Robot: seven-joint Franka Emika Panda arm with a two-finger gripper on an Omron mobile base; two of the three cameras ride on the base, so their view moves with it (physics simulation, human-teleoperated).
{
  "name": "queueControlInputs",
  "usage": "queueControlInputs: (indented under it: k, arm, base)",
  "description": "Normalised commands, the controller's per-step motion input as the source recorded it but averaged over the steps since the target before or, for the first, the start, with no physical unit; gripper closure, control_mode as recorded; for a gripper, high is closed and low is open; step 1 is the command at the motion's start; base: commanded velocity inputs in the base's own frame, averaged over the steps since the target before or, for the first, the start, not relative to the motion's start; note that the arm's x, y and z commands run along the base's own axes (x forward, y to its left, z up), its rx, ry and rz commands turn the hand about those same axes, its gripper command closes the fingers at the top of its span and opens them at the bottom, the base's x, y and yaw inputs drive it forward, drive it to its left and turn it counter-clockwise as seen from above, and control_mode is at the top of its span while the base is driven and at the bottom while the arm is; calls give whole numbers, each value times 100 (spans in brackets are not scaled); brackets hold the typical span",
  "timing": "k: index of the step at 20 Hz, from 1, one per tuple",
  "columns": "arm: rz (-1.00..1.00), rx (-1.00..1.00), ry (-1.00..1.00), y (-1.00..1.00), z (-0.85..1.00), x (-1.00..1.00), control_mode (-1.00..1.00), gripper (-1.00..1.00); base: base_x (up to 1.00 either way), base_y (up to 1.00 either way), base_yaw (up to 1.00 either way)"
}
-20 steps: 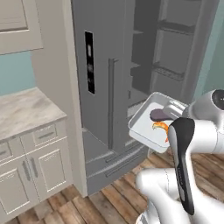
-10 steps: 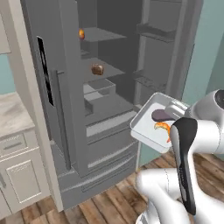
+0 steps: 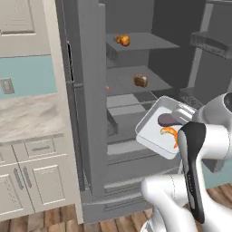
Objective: Place the tupperware on the second highest shelf of the fridge. Make space for the tupperware among the existing items by rearranging them on the shelves if needed. Close the fridge door when finished.
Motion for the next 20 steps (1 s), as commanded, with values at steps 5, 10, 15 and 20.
queueControlInputs:
  k: [5,10,15,20]
  arm:
    - [0,0,0,0,0,0,100,100]
    - [0,0,0,0,0,0,100,100]
    - [0,0,0,0,0,0,100,100]
    - [0,0,0,0,0,0,100,100]
  base:
    - [68,-68,33]
    - [71,-31,19]
    - [73,15,3]
    - [71,32,0]
